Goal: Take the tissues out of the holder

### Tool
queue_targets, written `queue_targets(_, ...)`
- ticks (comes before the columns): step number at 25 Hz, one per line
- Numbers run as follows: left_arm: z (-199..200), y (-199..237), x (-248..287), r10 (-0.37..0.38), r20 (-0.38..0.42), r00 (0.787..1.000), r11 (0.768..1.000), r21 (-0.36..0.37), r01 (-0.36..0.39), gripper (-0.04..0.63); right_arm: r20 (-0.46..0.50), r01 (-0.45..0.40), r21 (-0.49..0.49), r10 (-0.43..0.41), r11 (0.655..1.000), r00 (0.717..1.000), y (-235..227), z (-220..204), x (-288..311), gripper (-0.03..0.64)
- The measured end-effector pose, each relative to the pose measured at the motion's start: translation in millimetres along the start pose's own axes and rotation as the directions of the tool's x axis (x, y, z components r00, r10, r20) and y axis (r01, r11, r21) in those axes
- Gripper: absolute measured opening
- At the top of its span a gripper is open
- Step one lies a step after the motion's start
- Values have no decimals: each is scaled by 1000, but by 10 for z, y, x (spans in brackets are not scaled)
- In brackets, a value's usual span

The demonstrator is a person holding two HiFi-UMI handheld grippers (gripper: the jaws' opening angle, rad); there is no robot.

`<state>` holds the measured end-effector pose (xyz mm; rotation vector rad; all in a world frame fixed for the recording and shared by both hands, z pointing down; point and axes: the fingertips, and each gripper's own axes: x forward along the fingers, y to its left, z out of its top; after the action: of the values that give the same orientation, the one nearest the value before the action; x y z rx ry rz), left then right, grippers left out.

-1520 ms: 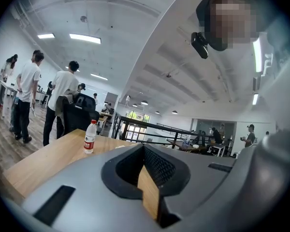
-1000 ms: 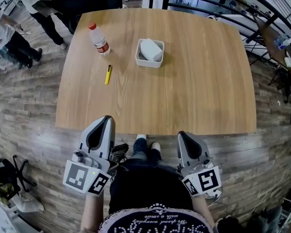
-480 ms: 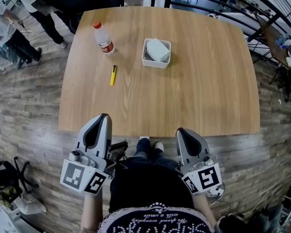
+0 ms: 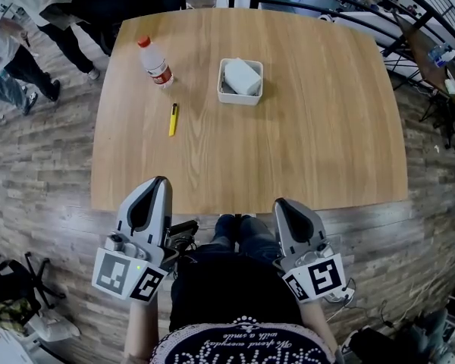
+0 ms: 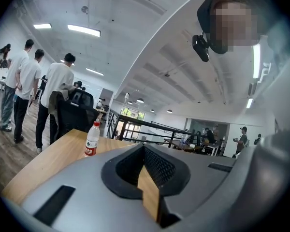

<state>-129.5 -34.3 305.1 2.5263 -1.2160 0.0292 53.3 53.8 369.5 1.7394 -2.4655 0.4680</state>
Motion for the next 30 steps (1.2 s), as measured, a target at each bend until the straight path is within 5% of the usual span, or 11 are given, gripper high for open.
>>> queue_targets(5, -38, -113, 99, 7, -13, 1000, 999, 44, -6, 5, -12, 35, -67, -36, 997, 999, -165, 19, -3, 12)
queue_targets(12, -207, -393, 396, 50, -84, 995, 974, 224, -30, 5, 17, 33, -160, -31, 987, 999, -396, 295, 212, 12)
queue_targets(20, -281, -779, 659, 9, -101, 995, 983, 186, 10, 5, 46, 1, -199, 9, 980, 999, -484, 433, 431, 12)
queue_targets(30, -281, -686, 775, 97, -62, 993, 980, 180, -85, 5, -58, -101, -137, 94, 985, 994, -591, 191, 492, 12)
